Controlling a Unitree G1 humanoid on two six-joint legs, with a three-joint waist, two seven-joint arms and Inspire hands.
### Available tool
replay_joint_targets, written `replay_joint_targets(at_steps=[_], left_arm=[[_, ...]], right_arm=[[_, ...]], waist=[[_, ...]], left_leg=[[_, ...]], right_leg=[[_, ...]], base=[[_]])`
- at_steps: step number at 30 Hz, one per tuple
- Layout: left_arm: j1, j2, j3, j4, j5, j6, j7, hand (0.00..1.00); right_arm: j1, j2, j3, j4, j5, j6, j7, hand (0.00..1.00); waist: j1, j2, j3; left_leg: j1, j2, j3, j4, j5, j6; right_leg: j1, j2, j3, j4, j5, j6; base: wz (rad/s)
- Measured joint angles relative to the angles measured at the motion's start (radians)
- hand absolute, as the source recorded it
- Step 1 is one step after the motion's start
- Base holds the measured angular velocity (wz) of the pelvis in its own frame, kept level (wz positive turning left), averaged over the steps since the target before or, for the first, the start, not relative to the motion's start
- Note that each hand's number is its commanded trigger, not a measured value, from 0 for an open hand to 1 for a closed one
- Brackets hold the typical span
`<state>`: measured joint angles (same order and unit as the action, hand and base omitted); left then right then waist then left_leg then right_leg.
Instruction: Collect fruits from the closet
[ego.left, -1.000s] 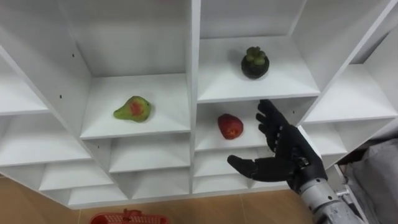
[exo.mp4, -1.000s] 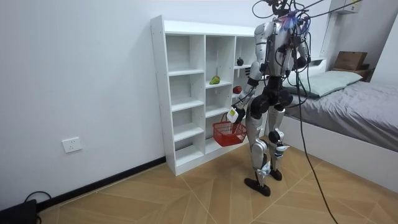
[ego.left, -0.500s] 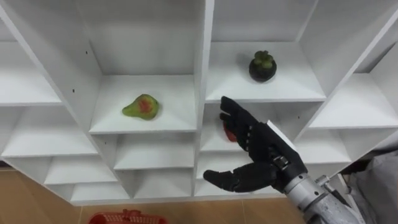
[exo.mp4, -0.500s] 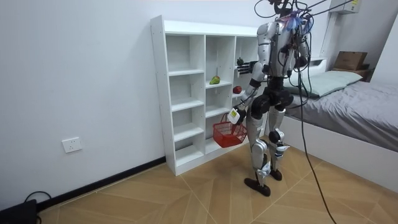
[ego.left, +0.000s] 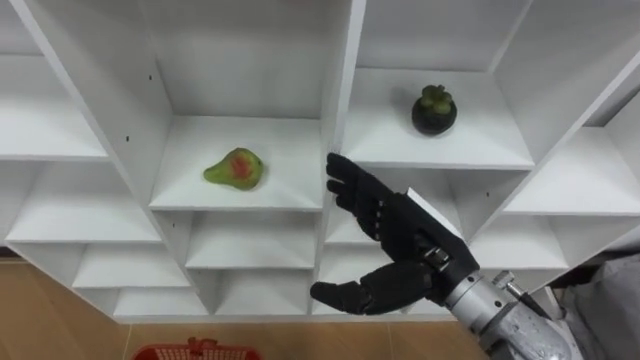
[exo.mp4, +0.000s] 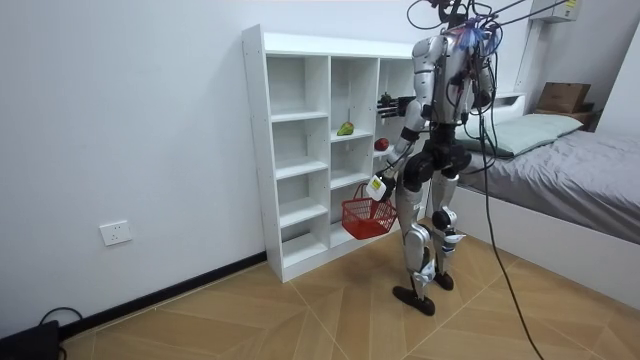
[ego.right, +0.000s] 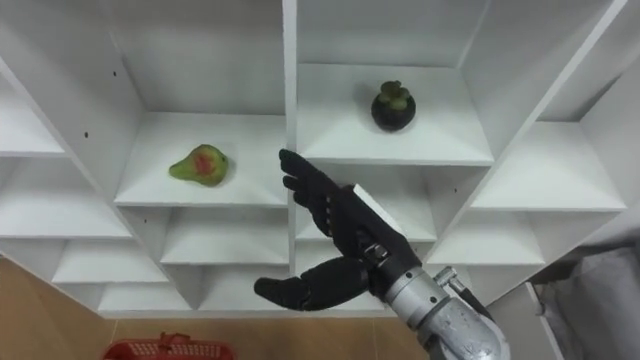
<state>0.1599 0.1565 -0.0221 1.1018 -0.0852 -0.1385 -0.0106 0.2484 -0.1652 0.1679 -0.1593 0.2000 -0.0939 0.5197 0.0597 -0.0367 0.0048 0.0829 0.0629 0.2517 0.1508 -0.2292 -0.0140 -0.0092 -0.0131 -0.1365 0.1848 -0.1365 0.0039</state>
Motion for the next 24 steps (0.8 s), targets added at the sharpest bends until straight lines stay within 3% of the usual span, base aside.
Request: replay_joint_targets(at_steps=[11,18,24], left_arm=[[0.014,0.001,0.0,0.0,0.001,0.001,0.026,1.0],[0.029,0.018,0.001,0.016,0.001,-0.007,0.029,1.0],[0.046,0.022,0.059,0.019,0.011,-0.007,0.019,1.0]], right_arm=[[0.001,0.002,-0.08,-0.158,0.009,0.0,-0.019,0.0],[-0.018,-0.008,-0.137,-0.168,0.038,0.0,-0.062,0.0],[-0.026,-0.007,-0.217,-0.168,0.03,-0.001,-0.094,0.0]], waist=[[-0.028,0.004,0.0016],[-0.054,-0.009,-0.0063],[-0.058,-0.016,-0.0045]], left_leg=[[-0.002,0.0,-0.005,0.0,0.0,0.0],[0.002,0.0,-0.01,0.005,0.0,0.0],[0.014,0.0,-0.003,0.004,0.0,0.0]], right_leg=[[0.0,0.0,-0.004,0.0,0.0,0.0],[0.009,-0.002,-0.015,0.0,0.0,0.0],[0.017,-0.002,-0.014,0.001,0.0,0.0]], base=[[0.0],[0.03],[-0.01]])
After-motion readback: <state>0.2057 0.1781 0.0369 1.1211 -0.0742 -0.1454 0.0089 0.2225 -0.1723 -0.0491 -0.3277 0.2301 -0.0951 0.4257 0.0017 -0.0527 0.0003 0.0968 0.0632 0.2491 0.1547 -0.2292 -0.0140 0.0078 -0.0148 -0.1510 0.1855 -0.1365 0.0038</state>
